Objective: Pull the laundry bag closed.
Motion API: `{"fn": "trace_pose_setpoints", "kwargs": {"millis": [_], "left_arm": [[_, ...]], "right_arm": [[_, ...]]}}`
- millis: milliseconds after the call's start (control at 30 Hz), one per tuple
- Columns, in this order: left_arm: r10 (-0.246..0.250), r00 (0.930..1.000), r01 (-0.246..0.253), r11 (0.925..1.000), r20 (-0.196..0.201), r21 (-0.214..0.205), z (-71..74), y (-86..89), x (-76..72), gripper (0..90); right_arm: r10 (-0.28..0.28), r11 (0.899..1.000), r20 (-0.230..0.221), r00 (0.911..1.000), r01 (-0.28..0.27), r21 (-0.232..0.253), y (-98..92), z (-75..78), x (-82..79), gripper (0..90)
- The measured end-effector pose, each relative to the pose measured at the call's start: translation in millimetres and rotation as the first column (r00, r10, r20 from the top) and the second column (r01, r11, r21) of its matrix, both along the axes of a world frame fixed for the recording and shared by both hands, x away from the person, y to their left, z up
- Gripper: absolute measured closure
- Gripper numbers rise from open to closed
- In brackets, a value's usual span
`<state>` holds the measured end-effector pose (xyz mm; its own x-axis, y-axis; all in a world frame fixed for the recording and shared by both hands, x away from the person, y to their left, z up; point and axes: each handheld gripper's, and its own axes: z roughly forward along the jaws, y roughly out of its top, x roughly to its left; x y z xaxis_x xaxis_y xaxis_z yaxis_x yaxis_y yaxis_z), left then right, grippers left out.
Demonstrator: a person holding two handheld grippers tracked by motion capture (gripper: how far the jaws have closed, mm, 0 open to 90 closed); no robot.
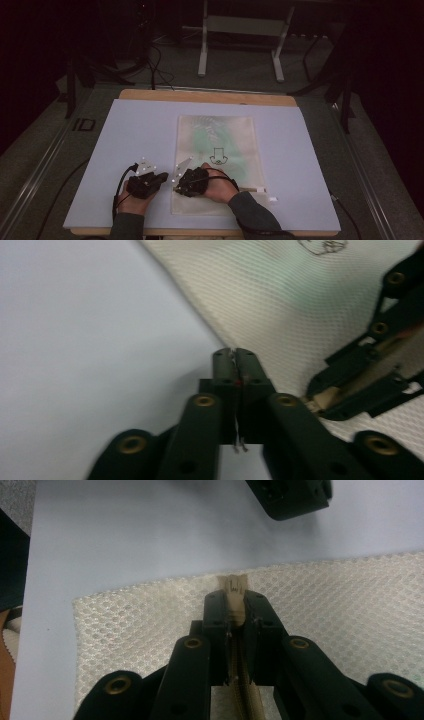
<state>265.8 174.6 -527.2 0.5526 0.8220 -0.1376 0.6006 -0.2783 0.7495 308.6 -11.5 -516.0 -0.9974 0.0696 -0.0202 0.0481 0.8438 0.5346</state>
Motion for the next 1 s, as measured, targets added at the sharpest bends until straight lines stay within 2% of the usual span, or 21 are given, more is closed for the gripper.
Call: {"fn": "trace_pose_setpoints", "kwargs": {"millis": [133,533,1000], "left_arm": [[-0.021,0.9998,0.021,0.9997,-0.004,-0.010,-0.4,-4.1,-0.3,89.3],[-0.072,0.9972,0.072,0.9974,-0.018,-0.001,-1.9,-14.0,-0.9,89.3],[-0.098,0.9942,0.098,0.9952,-0.045,-0.003,-5.1,-18.8,1.2,89.2]], "right_arm": [[-0.001,1.000,0.001,1.0000,0.001,0.008,-0.7,-0.7,0.3,81.7],[0.001,1.000,0.009,1.0000,-0.001,0.008,-0.8,-0.9,-0.4,81.7],[0.001,1.000,0.015,0.9999,-0.001,0.002,-0.3,-0.6,-1.5,81.7]]}}
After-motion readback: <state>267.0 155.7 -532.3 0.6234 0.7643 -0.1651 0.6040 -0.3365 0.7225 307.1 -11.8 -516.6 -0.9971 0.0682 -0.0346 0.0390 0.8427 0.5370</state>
